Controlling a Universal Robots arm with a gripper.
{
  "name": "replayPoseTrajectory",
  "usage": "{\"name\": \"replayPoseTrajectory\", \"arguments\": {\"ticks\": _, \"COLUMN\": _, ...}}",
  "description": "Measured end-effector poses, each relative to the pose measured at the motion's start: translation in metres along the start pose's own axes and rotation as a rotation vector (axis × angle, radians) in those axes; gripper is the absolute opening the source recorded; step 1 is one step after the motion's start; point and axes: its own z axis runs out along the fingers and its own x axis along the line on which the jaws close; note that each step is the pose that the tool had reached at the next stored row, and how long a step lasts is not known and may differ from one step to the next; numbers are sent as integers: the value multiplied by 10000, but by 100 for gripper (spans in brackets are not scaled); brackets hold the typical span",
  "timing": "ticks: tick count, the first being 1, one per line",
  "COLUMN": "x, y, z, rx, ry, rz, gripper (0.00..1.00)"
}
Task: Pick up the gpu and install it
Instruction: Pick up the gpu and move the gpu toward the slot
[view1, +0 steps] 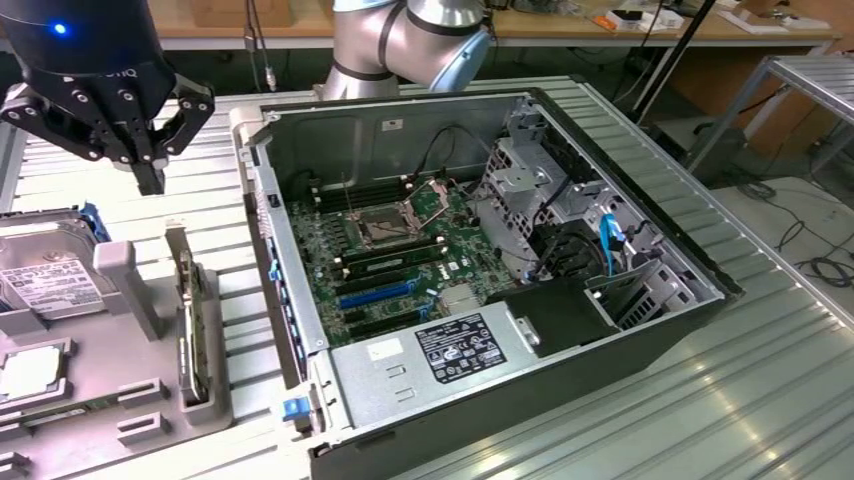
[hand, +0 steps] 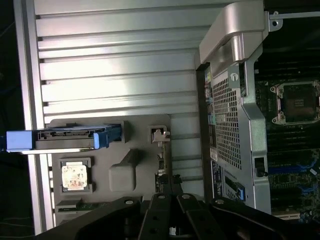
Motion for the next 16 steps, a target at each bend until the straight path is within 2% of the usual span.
{"name": "replayPoseTrajectory", "arguments": {"ticks": 4, "x": 0, "y": -10, "z": 0, "rx": 0, "ry": 0, "rz": -1, "gripper": 11}}
{"name": "replayPoseTrajectory", "arguments": {"ticks": 7, "x": -8, "y": -108, "z": -1, "rx": 0, "ry": 0, "rz": 0, "gripper": 11}}
{"name": "replayPoseTrajectory", "arguments": {"ticks": 16, "x": -22, "y": -292, "z": -9, "rx": 1, "ry": 1, "rz": -1, "gripper": 11}}
